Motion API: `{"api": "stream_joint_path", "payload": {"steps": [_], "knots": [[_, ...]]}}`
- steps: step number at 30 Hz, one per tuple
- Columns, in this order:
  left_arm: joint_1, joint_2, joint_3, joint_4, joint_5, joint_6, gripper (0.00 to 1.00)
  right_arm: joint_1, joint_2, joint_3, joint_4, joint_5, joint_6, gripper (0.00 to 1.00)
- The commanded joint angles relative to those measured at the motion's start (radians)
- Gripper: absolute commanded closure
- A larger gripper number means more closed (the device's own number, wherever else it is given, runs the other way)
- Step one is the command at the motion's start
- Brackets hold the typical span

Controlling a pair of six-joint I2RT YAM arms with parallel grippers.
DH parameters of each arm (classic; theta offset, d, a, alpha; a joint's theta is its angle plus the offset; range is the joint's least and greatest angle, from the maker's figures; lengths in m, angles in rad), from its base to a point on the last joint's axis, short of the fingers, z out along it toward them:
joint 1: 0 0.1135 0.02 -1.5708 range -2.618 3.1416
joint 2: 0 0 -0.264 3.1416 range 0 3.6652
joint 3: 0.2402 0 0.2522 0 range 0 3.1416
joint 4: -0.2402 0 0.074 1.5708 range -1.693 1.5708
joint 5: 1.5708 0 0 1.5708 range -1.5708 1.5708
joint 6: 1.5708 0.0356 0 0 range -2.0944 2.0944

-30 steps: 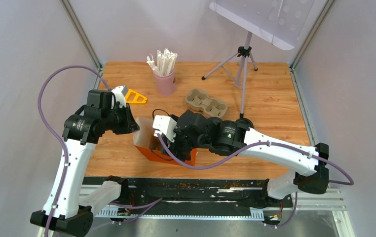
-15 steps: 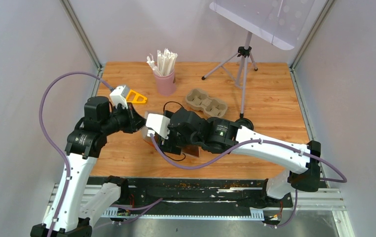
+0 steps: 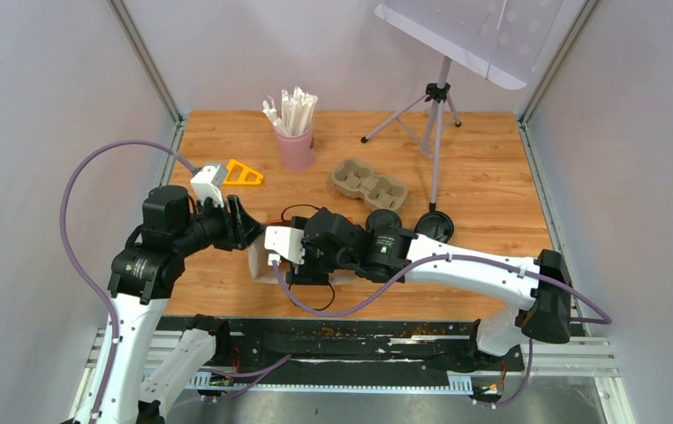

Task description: Pack the takeout coffee

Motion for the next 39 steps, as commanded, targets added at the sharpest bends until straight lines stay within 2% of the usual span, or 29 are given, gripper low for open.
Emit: {"api": "stream_joint_path", "payload": {"steps": [1,7,20,24,29,31,34,35,39], "knots": [[0.004,-0.017,0.074,-0.172,-0.004,0.008,0.43,0.018,-0.072,-0.028,0.099,-0.022,-0.018,0.44],[0.003,-0.039,0.075,-0.327,-0.046,0.021,0.33,0.045,-0.106,-0.088,0.130,-0.012,-0.037,0.44],[0.002,-0.121,-0.014,-0.282,0.020,-0.087,0.25,0.051,-0.042,-0.064,0.156,-0.011,-0.076,0.44],[0.004,-0.138,-0.061,-0.239,0.027,-0.119,0.27,0.056,-0.021,-0.057,0.174,-0.004,-0.056,0.44],[0.003,-0.141,-0.096,-0.223,-0.004,-0.110,0.35,0.074,0.018,-0.040,0.226,0.039,-0.030,0.44],[0.003,-0.132,-0.085,-0.234,-0.042,-0.080,0.42,0.081,0.038,-0.022,0.232,0.050,-0.022,0.44],[0.003,-0.121,-0.056,-0.228,-0.094,-0.037,0.70,0.082,0.044,-0.016,0.229,0.035,-0.040,0.44],[0.003,-0.119,-0.053,-0.219,-0.100,-0.023,0.77,0.082,0.040,-0.028,0.230,0.027,-0.063,0.44],[0.003,-0.108,-0.051,-0.201,-0.079,0.001,0.91,0.074,0.016,-0.079,0.237,0.026,-0.173,0.44]]}}
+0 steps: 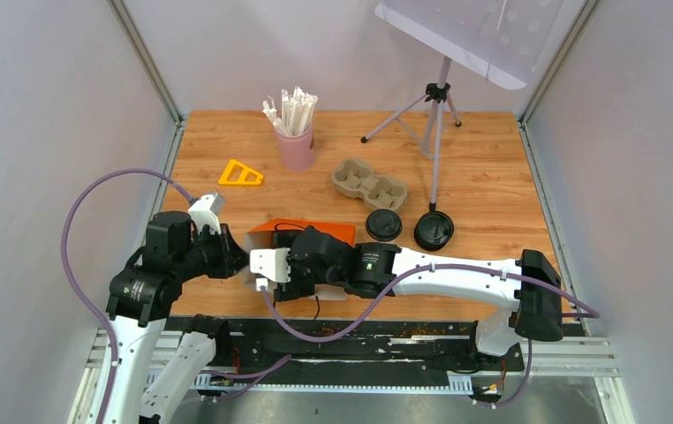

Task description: Pack the takeout coffee

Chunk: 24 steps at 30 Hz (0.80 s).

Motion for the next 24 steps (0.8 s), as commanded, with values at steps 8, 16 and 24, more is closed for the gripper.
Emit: {"api": "stream_joint_path", "payload": {"steps": [8,16,24], "knots": [[0.003,-0.002,-0.002,0.101,0.114,0.044,1.00,-0.022,-0.008,-0.042,0.055,-0.065,-0.177,0.45],[0.004,-0.046,-0.071,0.104,0.154,0.083,1.00,-0.022,0.043,-0.017,0.039,-0.079,-0.213,0.45],[0.004,-0.058,-0.046,0.088,0.121,0.248,1.00,-0.022,0.067,0.005,0.025,-0.066,-0.254,0.45]]}}
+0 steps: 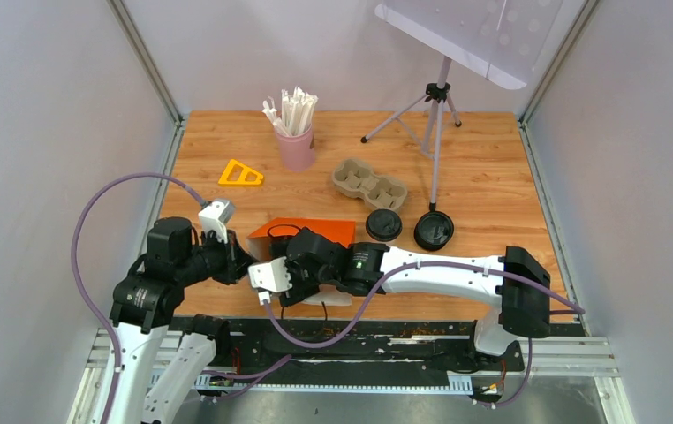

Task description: Pack the takeout coffee

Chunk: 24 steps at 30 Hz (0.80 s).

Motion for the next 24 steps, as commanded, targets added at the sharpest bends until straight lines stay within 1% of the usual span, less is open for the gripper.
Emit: {"api": "stream_joint_path", "payload": {"steps": [1,7,15,18,21,24], "knots": [[0.004,-0.007,0.024,0.016,-0.010,0.122,1.00,0.001,0.004,0.012,0.045,0.003,-0.052,0.46],[0.004,-0.009,0.003,0.031,-0.002,0.093,1.00,-0.012,0.012,-0.049,0.127,0.033,-0.121,0.45],[0.004,-0.025,-0.045,0.106,0.047,-0.019,1.00,-0.017,0.029,-0.018,0.121,0.005,-0.125,0.46],[0.004,-0.026,-0.049,0.095,0.042,-0.015,1.00,-0.019,0.034,-0.016,0.118,-0.007,-0.133,0.46],[0.004,-0.019,-0.037,0.072,0.034,-0.013,1.00,-0.019,0.051,-0.022,0.120,0.031,-0.143,0.46],[0.003,-0.017,-0.026,0.063,0.035,-0.030,1.00,-0.022,0.053,-0.038,0.141,0.038,-0.152,0.46]]}}
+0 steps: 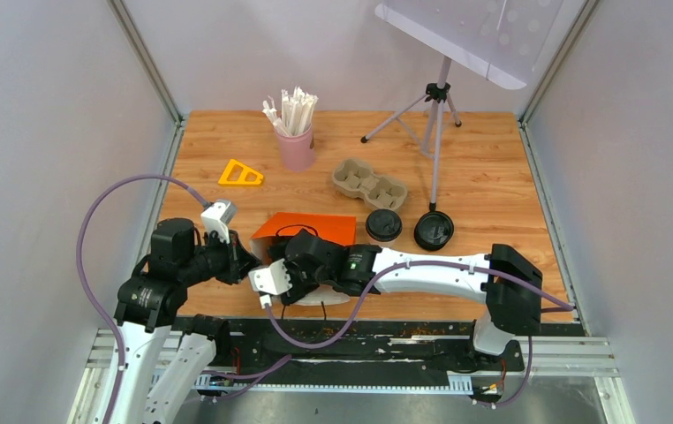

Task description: Pack the takeout coffee

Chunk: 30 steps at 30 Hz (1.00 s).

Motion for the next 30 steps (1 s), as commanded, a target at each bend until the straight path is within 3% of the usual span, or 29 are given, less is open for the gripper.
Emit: {"api": "stream_joint_path", "payload": {"steps": [1,11,30], "knots": [[0.004,-0.002,0.025,0.015,0.018,-0.045,1.00,-0.005,0.017,0.006,0.060,0.016,-0.031,0.46],[0.003,-0.010,0.018,0.018,0.025,-0.082,1.00,-0.012,0.035,-0.003,0.088,0.052,-0.051,0.47],[0.004,-0.004,0.032,0.000,0.004,-0.056,1.00,-0.005,-0.093,0.004,0.025,0.052,-0.045,0.47]]}}
